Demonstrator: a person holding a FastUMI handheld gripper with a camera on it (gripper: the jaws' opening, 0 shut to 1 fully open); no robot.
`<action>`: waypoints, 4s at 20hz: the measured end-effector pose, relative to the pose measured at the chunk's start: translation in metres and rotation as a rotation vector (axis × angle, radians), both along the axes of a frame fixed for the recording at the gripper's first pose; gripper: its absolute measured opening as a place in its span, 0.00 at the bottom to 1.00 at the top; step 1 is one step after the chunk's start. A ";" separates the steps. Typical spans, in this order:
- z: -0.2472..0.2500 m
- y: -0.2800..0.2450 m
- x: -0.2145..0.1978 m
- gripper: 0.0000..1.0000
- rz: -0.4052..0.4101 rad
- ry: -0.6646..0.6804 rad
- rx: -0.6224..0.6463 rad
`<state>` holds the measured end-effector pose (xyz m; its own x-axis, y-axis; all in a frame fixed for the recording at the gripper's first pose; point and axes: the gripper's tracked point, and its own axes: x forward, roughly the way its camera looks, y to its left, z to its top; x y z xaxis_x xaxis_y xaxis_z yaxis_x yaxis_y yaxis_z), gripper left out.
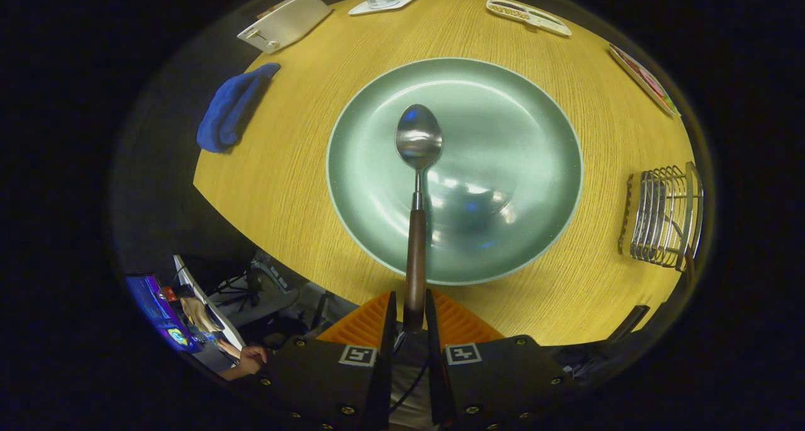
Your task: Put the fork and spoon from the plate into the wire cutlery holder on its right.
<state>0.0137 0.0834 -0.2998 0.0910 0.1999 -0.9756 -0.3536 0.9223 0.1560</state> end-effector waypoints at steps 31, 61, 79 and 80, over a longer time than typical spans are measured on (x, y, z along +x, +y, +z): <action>0.126 -0.101 -0.004 0.05 0.136 -0.132 -0.077; 0.190 -0.244 0.019 0.05 -0.233 -0.127 -0.026; 0.149 -0.235 0.062 0.07 -0.183 -0.002 -0.133; 0.150 -0.235 0.066 0.07 -0.178 -0.009 -0.134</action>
<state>0.0794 -0.1512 -0.1501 0.1224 0.0489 -0.9913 -0.1840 0.9826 0.0257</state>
